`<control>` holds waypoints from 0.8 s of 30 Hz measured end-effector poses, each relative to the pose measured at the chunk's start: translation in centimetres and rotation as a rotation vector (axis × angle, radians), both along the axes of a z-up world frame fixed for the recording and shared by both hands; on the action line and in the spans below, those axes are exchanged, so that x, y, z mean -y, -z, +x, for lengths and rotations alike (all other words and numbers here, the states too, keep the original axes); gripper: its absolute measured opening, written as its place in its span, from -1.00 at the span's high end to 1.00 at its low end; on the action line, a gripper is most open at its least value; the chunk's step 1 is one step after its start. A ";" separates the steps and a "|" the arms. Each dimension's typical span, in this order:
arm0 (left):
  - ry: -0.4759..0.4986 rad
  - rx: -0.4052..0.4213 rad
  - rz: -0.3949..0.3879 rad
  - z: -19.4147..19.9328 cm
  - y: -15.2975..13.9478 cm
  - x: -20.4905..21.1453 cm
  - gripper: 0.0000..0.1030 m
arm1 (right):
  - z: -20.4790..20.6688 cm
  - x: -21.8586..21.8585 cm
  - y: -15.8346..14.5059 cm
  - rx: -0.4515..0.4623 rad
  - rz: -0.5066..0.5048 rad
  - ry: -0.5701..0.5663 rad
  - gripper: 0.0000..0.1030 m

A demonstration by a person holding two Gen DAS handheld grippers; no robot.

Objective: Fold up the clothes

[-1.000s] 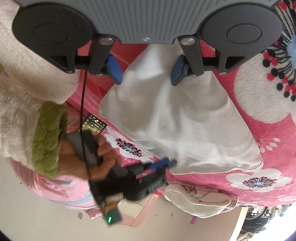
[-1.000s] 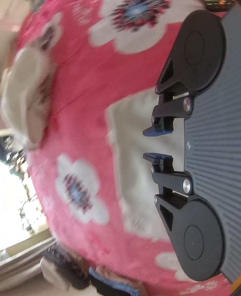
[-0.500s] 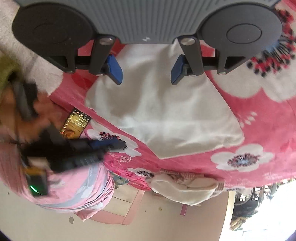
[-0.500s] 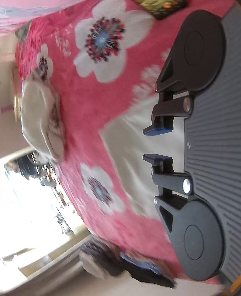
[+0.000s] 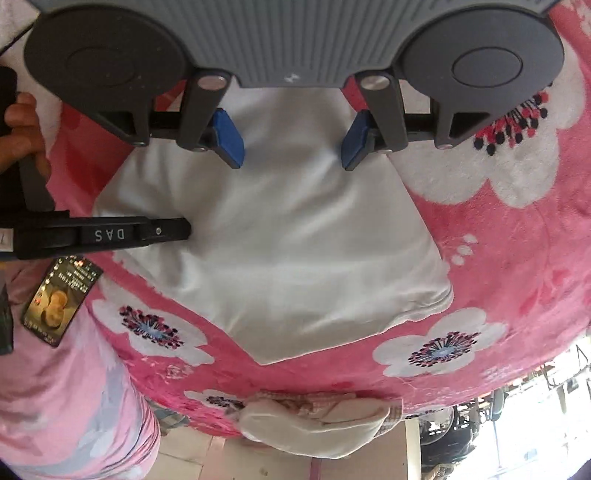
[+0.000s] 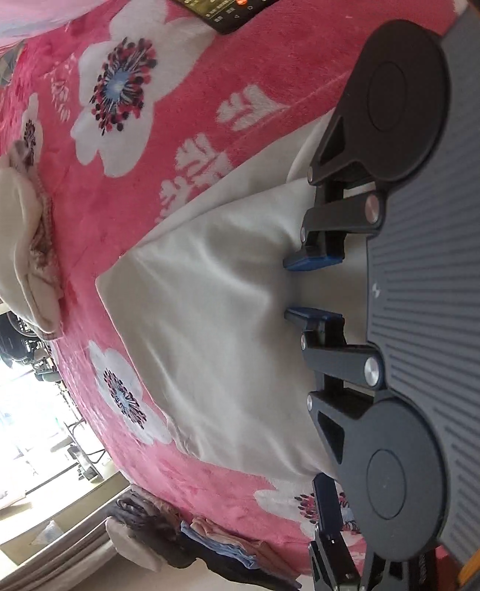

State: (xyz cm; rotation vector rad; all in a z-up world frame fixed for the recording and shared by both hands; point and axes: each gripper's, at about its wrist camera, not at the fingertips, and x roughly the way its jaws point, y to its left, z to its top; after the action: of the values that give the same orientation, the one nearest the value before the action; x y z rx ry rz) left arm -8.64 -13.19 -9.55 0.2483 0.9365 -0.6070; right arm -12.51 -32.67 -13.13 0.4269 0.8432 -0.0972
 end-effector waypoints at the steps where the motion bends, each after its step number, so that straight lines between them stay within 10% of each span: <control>1: -0.014 -0.008 0.003 0.1 0.1 0.0 -0.21 | 0.0 -0.1 0.0 -0.002 -0.006 -0.003 0.58; 24: -0.092 -0.035 0.109 0.2 0.3 1.6 -0.46 | 0.2 -0.6 -0.1 -0.009 0.009 -0.021 0.17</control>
State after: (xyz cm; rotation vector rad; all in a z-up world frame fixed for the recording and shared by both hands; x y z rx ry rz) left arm -8.40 -14.77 -9.83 0.2911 1.0109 -0.4771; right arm -12.26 -32.12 -13.00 0.4259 0.8575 -0.0763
